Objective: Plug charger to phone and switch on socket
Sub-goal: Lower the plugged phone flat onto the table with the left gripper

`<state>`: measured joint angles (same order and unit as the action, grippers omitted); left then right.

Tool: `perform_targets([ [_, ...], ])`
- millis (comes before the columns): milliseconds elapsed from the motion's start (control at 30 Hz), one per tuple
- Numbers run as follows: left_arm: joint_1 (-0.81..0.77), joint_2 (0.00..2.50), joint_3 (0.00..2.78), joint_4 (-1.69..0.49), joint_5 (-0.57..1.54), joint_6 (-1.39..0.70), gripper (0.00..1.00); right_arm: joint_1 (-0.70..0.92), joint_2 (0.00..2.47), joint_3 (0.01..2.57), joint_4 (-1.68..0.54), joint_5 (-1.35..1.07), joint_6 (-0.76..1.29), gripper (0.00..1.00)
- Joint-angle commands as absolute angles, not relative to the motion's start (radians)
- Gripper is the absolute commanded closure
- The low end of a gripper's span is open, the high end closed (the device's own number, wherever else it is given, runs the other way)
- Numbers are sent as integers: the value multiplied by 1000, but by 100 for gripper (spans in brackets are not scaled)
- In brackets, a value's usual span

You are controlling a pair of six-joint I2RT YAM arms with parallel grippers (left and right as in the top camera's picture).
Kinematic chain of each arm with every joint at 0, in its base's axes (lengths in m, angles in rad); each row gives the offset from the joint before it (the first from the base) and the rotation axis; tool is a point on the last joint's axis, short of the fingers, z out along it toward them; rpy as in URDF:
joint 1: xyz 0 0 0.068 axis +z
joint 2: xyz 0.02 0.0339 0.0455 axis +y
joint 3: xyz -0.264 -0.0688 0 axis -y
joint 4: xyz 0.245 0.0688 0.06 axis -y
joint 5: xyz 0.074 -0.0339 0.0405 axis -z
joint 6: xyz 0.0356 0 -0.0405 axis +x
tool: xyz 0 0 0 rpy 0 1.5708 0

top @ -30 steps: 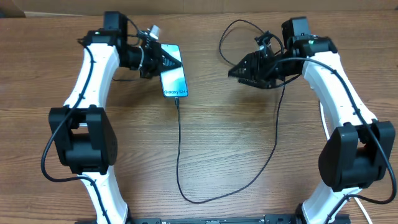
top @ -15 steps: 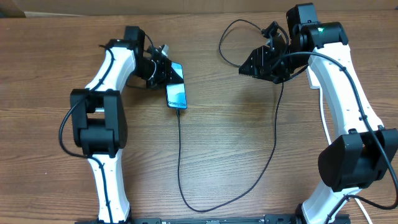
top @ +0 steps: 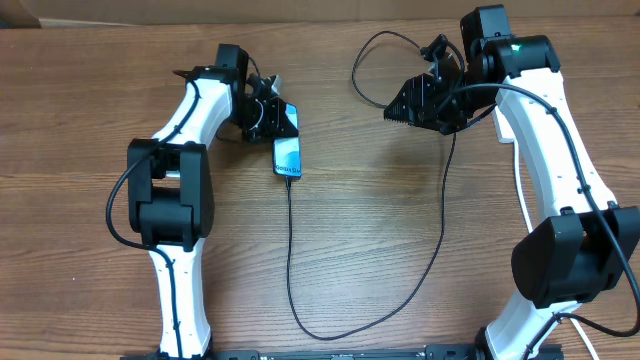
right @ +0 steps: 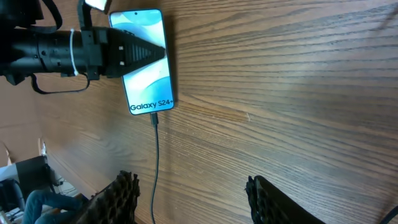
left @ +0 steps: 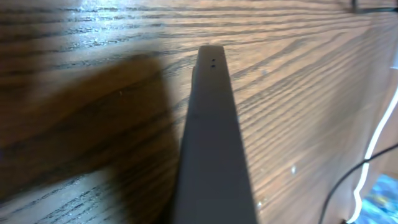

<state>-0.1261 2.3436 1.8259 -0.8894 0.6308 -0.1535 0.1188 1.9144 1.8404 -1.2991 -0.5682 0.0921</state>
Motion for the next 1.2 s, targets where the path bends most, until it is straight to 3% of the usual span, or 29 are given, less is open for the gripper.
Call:
perform_targets([
  [0,-139,2344,1841,-883,591,-146,96,124,1912,1860,-1297,-558,80,43],
  [1167,-146,2344,1841,-882,564,-174,96,124,1912,1859,-1309,-550,80,43],
])
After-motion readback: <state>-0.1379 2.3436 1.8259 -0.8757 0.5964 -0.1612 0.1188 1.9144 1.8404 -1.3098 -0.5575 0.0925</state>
